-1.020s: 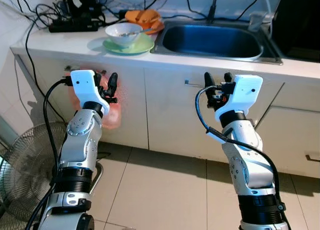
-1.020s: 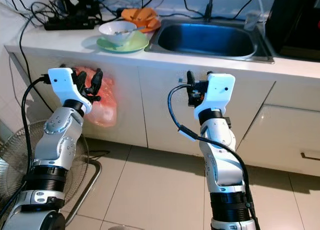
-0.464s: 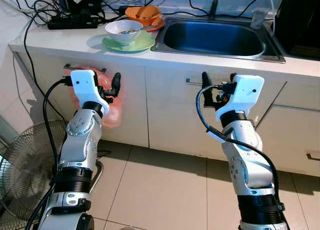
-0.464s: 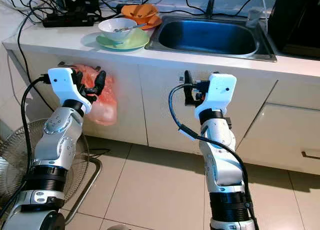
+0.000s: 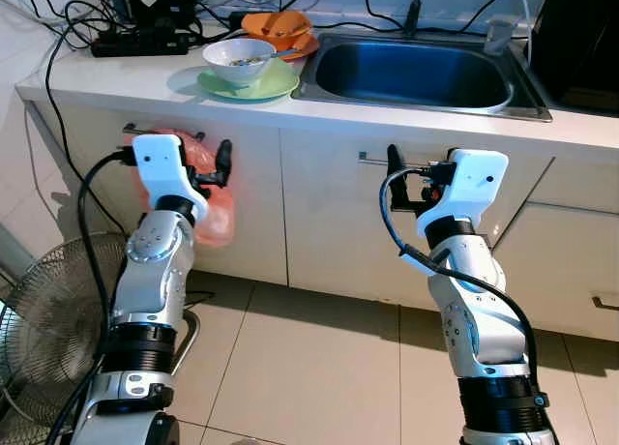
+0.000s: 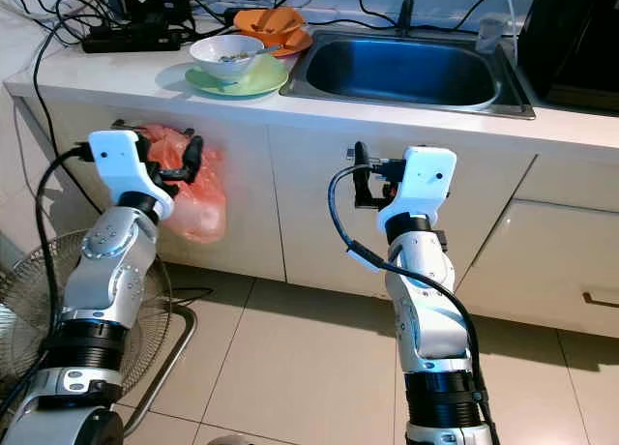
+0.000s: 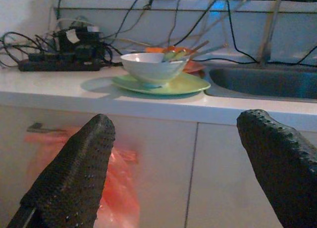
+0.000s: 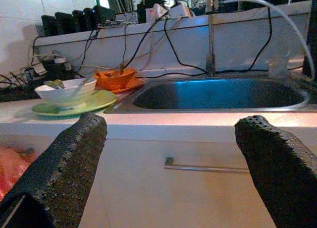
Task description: Kitchen organization
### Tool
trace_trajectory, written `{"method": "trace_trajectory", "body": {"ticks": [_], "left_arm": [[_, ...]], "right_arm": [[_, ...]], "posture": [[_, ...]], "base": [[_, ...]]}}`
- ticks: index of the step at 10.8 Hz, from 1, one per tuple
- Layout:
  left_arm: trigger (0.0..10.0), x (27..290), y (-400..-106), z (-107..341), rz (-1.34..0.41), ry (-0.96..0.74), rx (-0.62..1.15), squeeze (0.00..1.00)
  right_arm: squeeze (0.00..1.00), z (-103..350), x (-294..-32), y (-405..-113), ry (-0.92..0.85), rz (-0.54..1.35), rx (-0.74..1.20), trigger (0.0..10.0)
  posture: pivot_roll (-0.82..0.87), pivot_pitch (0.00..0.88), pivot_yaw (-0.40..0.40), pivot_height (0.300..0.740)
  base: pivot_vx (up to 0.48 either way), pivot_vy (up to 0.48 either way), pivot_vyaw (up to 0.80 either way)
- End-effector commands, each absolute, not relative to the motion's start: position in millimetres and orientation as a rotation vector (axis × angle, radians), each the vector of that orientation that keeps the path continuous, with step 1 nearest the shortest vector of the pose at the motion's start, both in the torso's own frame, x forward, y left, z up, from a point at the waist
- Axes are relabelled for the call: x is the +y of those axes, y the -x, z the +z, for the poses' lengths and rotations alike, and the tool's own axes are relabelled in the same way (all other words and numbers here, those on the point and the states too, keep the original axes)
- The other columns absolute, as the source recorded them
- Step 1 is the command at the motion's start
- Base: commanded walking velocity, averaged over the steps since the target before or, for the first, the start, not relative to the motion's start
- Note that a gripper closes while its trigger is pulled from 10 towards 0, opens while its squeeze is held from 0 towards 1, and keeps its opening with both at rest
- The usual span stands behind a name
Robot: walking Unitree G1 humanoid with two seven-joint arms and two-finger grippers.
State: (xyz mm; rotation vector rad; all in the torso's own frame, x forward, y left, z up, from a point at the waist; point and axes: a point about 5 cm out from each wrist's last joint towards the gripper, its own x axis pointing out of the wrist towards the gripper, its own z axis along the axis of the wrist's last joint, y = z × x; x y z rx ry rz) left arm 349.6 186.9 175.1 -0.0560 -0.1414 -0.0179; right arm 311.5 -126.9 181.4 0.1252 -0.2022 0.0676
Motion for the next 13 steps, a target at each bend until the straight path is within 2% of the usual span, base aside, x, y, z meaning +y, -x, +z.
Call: {"method": "trace_trajectory", "body": {"ticks": [1, 8, 9, 10, 11, 13], "left_arm": [[10.0, 192.4, -350.0, 174.9, 0.009, 0.044, -0.142, 1.0], [10.0, 184.9, -352.0, 175.3, 0.012, 0.037, -0.148, 1.0], [10.0, 181.6, -351.0, 176.0, -0.017, 0.064, -0.153, 0.0], [10.0, 182.6, -350.5, 178.5, -0.012, 0.06, -0.165, 0.0], [10.0, 184.8, -352.0, 195.2, -0.001, 0.074, -0.221, 0.0], [10.0, 182.5, -353.4, 210.1, -0.022, 0.086, -0.269, 0.0]], "right_arm": [[1.0, 185.8, -126.3, -312.2, -0.154, 0.086, -0.209, 10.0], [1.0, 189.1, -125.5, -312.6, -0.146, 0.119, -0.226, 10.0], [1.0, 190.2, -127.0, -313.5, -0.139, 0.116, -0.228, 10.0], [0.59, 190.8, -126.8, -313.3, -0.135, 0.119, -0.231, 10.0], [0.0, 200.9, -123.6, -311.4, -0.137, 0.139, -0.269, 10.0], [0.0, 211.1, -121.4, -310.8, -0.13, 0.156, -0.303, 10.0]], "posture": [[0.08, 0.003, 0.036, 0.74], [0.07, 0.0, 0.021, 0.74], [0.07, 0.0, 0.019, 0.74], [0.07, 0.0, 0.018, 0.74], [0.07, 0.0, 0.017, 0.74], [0.07, 0.0, 0.017, 0.74]], "base": [[0.0, 0.0, 0.0], [0.0, 0.0, 0.0], [0.0, 0.0, 0.0], [0.0, 0.0, 0.0], [0.0, 0.0, 0.0], [0.0, 0.0, 0.0]]}}
